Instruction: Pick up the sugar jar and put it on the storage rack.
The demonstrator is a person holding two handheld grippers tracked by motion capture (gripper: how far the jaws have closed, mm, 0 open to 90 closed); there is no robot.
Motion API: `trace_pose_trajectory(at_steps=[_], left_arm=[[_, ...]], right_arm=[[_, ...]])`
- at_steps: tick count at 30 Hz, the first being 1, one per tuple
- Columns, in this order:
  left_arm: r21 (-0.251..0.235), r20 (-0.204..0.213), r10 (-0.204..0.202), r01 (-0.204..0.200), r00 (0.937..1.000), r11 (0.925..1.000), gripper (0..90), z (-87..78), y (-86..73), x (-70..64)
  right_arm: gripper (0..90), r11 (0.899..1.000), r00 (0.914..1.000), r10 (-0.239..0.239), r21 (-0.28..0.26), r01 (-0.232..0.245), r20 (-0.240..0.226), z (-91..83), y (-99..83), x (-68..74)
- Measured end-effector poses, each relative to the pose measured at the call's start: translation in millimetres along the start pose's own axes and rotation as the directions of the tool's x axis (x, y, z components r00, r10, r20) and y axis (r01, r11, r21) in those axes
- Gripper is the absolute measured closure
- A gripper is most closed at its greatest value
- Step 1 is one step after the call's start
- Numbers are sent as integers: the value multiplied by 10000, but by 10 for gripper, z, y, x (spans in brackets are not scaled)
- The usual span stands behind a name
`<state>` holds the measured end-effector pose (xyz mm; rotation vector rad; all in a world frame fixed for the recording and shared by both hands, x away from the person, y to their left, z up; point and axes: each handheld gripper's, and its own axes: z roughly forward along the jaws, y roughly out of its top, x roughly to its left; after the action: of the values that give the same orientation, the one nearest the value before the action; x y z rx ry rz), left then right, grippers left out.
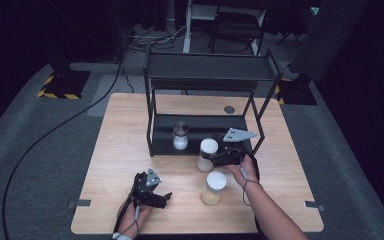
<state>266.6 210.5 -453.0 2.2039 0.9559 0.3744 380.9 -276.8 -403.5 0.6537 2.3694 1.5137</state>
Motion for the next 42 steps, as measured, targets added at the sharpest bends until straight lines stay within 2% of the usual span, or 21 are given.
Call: trace_pose_trajectory(at_steps=[10,13,17,28,42], left_arm=[[-1,-1,0,0,10000,10000,67,0,0,0],[1,-2,-1,1,10000,10000,67,0,0,-1],[4,-1,6,-6,10000,10000,67,-1,0,0],[6,-1,6,-6,10000,10000,66,-1,0,0],[8,0,1,-1,10000,10000,66,-2,-1,-1]], right_arm=[[193,9993,10000,-4,363,3,9,91,-61,-9],[229,9992,10000,-6,408,6,8,108,-78,-17],[325,9989,10000,-74,453,76,-52,108,-89,-23],[331,9963,9998,-202,839,206,-51,110,24,1],[331,9966,9994,-315,751,326,-155,36,214,0]])
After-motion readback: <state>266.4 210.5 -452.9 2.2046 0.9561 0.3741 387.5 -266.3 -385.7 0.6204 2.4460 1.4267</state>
